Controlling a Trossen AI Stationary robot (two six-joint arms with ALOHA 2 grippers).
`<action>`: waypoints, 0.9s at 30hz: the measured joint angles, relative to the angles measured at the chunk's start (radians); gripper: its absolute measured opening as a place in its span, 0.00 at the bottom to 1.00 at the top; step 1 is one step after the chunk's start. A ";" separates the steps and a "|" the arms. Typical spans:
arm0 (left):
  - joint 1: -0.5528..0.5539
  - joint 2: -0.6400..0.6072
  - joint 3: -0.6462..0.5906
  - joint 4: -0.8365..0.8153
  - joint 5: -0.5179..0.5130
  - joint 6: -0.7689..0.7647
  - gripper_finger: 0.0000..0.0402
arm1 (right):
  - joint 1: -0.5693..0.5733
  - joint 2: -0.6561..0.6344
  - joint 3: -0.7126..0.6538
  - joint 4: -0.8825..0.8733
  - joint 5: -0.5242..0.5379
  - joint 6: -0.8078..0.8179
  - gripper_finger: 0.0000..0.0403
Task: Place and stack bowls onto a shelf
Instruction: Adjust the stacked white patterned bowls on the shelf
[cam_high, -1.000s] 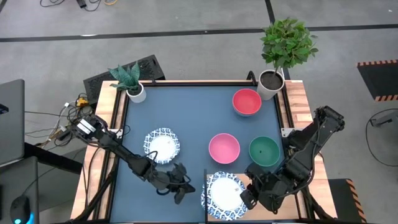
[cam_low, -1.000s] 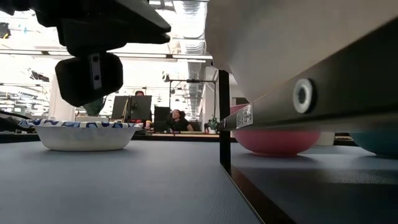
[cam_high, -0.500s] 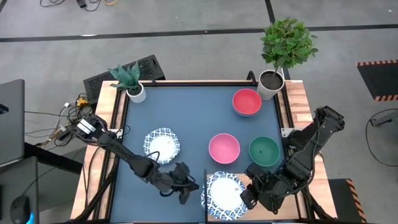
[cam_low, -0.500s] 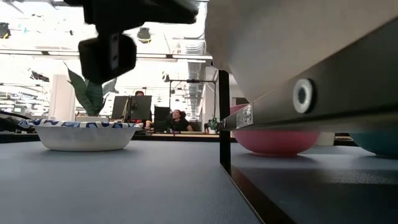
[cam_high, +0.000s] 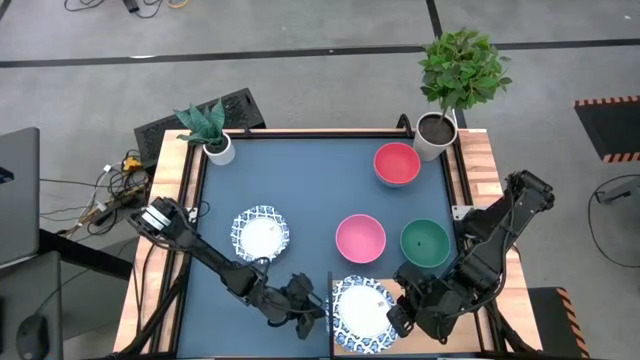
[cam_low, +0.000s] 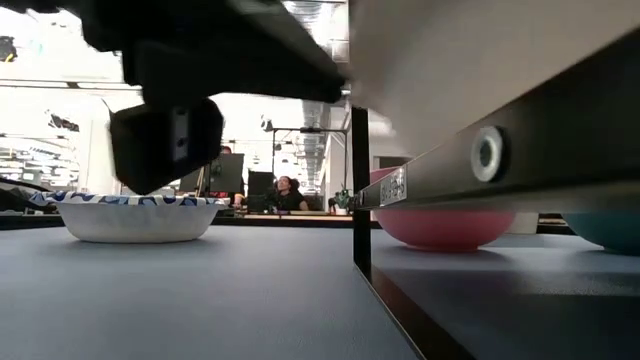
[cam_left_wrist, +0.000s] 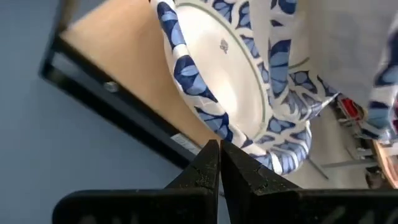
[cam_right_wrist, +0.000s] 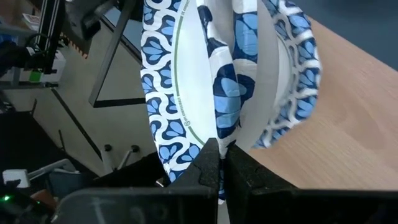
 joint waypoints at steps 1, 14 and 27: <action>0.001 0.006 0.009 -0.003 0.007 0.007 0.00 | 0.000 0.000 0.000 0.000 0.000 0.000 0.07; 0.020 0.005 0.034 -0.034 0.014 0.031 0.00 | 0.042 0.000 0.000 0.044 0.061 0.023 0.06; 0.020 0.005 0.034 -0.034 0.014 0.030 0.00 | 0.252 0.000 -0.002 -0.022 0.376 0.366 0.06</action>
